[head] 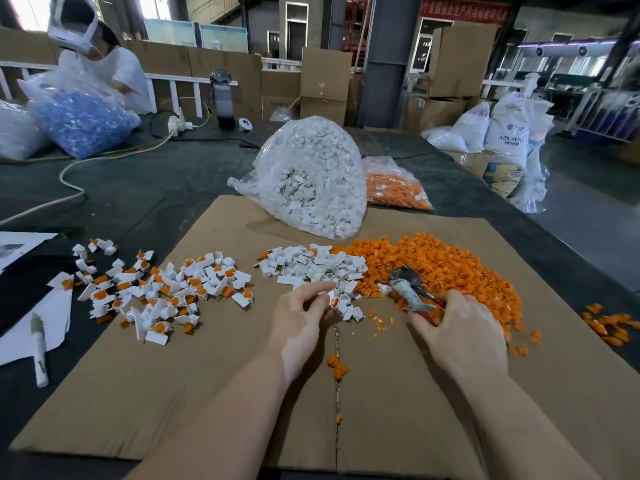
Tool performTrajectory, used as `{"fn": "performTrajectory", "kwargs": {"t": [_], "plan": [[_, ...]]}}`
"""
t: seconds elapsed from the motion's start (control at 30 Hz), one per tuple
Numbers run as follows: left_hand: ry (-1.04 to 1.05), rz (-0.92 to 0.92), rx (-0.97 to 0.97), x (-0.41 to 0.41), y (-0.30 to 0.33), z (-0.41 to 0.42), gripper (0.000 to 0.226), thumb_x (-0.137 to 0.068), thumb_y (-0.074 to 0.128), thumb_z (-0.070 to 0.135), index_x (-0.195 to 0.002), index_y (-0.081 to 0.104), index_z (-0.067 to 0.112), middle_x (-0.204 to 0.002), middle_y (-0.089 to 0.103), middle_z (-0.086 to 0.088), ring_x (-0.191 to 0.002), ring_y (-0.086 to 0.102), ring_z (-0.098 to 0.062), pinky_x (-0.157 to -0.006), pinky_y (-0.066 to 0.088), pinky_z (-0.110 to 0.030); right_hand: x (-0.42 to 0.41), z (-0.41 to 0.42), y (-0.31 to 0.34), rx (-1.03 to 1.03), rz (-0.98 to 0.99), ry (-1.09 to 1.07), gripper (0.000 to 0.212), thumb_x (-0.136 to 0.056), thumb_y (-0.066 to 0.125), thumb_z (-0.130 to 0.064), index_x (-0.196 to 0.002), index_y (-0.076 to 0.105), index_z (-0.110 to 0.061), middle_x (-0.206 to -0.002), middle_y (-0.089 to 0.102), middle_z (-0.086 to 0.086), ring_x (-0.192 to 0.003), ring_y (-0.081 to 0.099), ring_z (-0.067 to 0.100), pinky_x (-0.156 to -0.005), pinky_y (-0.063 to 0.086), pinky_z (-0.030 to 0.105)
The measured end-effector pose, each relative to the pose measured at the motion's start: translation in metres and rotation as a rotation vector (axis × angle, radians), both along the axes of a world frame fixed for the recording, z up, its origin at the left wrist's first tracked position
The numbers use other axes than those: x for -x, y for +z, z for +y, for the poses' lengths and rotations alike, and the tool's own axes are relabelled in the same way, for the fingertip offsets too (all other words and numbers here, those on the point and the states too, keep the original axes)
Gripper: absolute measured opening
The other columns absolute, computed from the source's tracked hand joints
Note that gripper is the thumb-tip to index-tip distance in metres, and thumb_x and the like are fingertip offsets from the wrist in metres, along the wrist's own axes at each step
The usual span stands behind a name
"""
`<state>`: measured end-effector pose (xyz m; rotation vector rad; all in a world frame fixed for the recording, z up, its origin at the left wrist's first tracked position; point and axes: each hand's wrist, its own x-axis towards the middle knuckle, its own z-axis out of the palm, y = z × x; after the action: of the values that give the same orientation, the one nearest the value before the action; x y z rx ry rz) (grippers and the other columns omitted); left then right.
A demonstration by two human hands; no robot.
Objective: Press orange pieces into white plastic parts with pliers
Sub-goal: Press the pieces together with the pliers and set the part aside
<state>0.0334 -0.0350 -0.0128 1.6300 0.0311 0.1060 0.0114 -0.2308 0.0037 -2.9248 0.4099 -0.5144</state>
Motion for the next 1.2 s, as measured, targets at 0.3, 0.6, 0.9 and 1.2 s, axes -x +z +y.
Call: {"fn": "performTrajectory", "kwargs": {"t": [0.3,0.6,0.9,1.2], "plan": [[-0.024,-0.062,-0.217,0.001,-0.002,0.0,0.016,-0.093,0.055,0.016,-0.101,0.064,0.026,-0.085,0.059,0.013,-0.08,0.055,0.004,-0.065,0.036,0.004,0.001,0.007,-0.012,0.159,-0.048,0.046,0.054,-0.085,0.058,-0.05,-0.121,0.058,-0.01,-0.12,0.057,0.012,-0.115,0.048,0.031,-0.103,0.028,0.046],[-0.044,-0.113,-0.395,0.0,-0.002,-0.003,0.012,-0.089,0.061,0.016,-0.095,0.07,0.013,-0.088,0.065,0.004,-0.086,0.057,-0.009,-0.069,0.039,-0.007,0.005,0.06,-0.018,-0.255,-0.382,0.724,0.012,-0.073,0.075,0.0,-0.083,0.072,-0.005,-0.079,0.066,0.005,-0.077,0.062,0.023,-0.069,0.054,0.033],[-0.079,-0.132,-0.442,0.0,-0.003,-0.004,0.011,-0.089,0.06,0.015,-0.09,0.071,0.014,-0.082,0.064,0.006,-0.079,0.055,-0.005,-0.063,0.035,-0.002,0.002,0.062,-0.026,-0.19,-0.332,0.669,0.009,-0.077,0.073,-0.003,-0.078,0.064,-0.004,-0.077,0.061,0.005,-0.075,0.057,0.025,-0.061,0.051,0.039],[0.091,-0.054,-0.269,0.0,-0.008,-0.002,0.014,-0.092,0.056,0.015,-0.094,0.065,0.027,-0.09,0.064,0.001,-0.083,0.057,-0.01,-0.07,0.039,-0.014,-0.01,0.054,-0.032,-0.18,-0.328,0.158,0.02,-0.082,0.065,0.002,-0.101,0.069,-0.003,-0.099,0.065,0.015,-0.093,0.057,0.037,-0.081,0.042,0.048]]}}
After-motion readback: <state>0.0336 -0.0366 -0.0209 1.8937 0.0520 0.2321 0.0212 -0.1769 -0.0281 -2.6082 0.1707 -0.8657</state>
